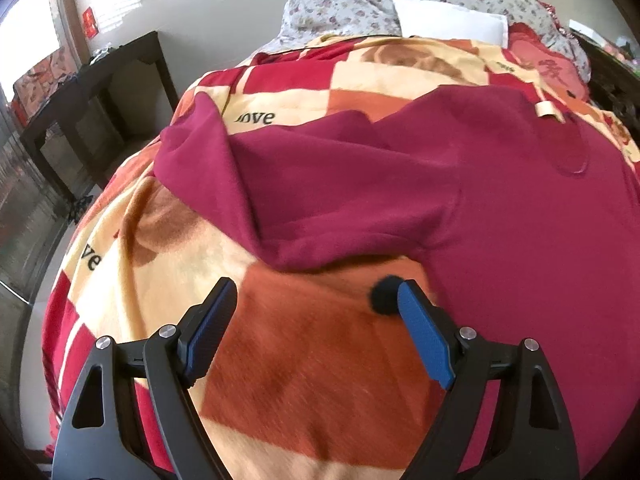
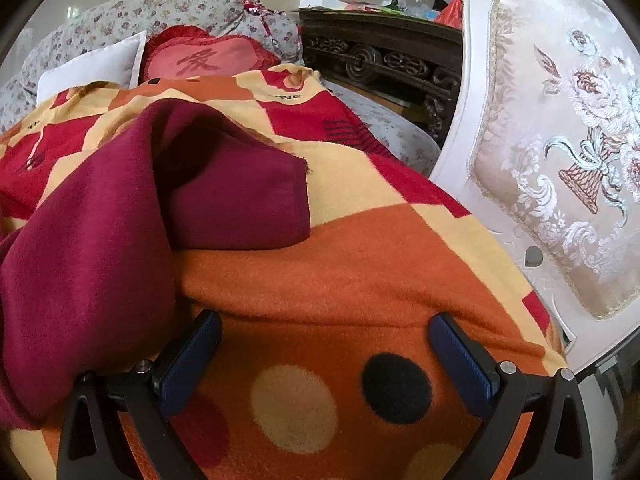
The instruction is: Fold small clothes
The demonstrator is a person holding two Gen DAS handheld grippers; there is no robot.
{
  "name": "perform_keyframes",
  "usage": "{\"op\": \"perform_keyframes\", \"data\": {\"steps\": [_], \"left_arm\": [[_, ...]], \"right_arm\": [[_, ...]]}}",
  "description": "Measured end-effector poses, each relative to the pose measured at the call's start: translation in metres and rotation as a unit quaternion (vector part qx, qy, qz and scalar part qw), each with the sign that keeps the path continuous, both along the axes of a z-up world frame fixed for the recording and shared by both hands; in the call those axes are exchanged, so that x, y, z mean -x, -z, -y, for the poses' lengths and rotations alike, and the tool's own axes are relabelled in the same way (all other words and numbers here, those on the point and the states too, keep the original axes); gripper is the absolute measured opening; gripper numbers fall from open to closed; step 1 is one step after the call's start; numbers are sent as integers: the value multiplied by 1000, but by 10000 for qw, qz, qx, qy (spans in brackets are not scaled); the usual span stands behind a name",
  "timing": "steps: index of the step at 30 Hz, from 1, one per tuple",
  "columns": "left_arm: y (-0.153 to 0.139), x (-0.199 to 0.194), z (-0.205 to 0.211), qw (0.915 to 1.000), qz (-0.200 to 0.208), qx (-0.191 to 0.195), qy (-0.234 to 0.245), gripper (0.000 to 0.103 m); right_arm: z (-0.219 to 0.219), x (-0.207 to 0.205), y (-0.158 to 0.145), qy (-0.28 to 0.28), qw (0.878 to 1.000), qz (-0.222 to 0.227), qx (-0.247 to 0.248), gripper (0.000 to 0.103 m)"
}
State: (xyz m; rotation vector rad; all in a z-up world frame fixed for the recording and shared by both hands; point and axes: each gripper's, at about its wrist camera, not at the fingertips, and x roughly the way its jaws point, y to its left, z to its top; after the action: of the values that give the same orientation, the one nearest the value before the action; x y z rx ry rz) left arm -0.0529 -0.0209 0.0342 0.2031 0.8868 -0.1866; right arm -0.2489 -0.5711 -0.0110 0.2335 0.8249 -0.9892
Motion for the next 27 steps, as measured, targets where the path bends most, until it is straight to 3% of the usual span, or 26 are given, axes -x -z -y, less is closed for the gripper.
{"op": "perform_keyframes", "data": {"steps": [14,27], "left_arm": [[8,26,13,9992,-240,-81,314,83],[1,36,20,9992,-189,-32,352,83]], "right_arm": [[-2,-2,1,62,10000,-27,26,103],[-2,-1,1,170,9998,8,-62,103]]}}
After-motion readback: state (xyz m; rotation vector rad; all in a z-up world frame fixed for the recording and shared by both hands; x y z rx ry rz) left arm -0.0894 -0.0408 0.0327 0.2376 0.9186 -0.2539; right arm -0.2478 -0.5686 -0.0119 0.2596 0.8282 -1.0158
